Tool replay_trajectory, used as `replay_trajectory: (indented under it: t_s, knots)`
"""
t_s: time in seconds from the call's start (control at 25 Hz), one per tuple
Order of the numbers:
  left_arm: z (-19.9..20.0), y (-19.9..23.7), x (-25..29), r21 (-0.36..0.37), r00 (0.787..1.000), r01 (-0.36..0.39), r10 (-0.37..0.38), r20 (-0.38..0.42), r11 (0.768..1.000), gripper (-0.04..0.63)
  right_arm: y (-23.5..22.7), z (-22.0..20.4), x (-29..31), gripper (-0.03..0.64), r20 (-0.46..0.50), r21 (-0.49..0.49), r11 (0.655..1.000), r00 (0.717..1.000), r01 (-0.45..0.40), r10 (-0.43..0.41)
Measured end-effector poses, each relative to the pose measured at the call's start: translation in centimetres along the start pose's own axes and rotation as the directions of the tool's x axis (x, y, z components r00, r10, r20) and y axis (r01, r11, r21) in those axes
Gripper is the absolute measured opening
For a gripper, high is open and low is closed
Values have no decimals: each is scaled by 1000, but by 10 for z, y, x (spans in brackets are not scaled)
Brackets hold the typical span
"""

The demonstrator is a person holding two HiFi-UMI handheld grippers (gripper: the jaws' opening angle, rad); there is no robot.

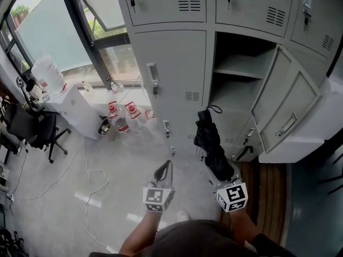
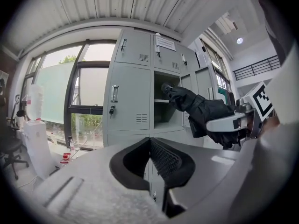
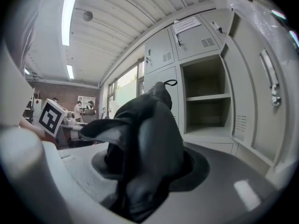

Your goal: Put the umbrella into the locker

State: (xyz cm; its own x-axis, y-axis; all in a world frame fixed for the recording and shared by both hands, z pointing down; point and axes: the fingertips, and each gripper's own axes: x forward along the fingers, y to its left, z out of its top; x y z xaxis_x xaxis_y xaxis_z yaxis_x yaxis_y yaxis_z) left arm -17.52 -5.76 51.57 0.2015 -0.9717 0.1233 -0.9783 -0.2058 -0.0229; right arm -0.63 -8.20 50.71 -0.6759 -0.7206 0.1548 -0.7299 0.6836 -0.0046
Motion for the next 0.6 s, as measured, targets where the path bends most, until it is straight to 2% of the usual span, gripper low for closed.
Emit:
replay_trajectory:
  t_s: [0.24,0.6]
  knots:
    - [0,7,12,10,997,79,-79,8,997,3,0,1,4,236,11,24,997,997,72,-73]
    - [-1,4,37,6,989,144,-144,20,990,5,-26,2,5,235,-1,35,979,980,199,-199]
